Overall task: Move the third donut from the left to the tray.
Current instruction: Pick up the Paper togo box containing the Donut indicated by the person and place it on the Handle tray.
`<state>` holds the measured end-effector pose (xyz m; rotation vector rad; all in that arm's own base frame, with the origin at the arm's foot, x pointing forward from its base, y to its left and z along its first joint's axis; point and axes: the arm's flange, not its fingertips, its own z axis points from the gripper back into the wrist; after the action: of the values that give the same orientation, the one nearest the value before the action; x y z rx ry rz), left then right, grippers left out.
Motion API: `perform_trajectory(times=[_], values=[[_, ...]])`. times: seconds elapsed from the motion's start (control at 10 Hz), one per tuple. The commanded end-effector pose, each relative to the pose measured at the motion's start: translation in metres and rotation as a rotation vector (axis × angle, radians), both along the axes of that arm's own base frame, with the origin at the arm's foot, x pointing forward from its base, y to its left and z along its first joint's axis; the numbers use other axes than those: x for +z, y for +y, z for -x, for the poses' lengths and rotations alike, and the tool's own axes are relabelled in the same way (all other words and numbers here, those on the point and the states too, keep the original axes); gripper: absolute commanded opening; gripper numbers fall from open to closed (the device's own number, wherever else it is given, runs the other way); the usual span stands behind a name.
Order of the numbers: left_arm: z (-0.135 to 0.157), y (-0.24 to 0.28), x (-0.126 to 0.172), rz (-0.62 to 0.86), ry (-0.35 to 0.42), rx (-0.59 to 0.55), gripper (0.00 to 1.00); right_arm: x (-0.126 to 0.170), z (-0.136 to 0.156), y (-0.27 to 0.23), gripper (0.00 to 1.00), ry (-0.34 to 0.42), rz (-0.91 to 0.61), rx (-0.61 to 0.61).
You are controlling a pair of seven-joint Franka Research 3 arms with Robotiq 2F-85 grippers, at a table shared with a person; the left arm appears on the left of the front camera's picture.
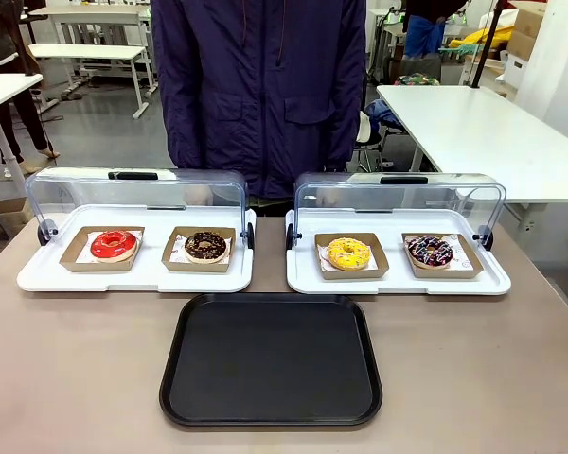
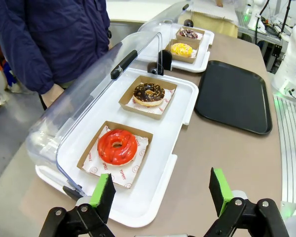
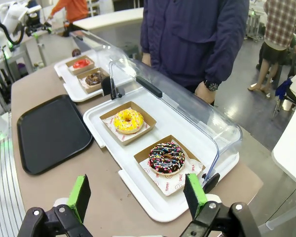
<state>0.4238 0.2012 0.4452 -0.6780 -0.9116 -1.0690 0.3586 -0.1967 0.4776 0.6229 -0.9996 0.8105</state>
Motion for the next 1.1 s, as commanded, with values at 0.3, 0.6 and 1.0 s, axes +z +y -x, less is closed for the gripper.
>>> perform_trajectory(times=[0.3, 0.6, 1.0], values=[[0.0024, 0.0002, 0.0017, -0.006, -0.001, -0.011, 1.00, 0.0000, -0.0004, 0.0009, 1.00, -0.018, -0.006, 0.003], [0.0024, 0.0002, 0.0017, -0.006, -0.001, -0.011, 1.00, 0.0000, -0.0004, 0.0009, 1.00, -0.018, -0.006, 0.003], [0.0024, 0.0002, 0.0017, -0.006, -0.001, -0.011, 1.00, 0.0000, -0.0004, 0.0009, 1.00, -0.018, -0.006, 0.003]])
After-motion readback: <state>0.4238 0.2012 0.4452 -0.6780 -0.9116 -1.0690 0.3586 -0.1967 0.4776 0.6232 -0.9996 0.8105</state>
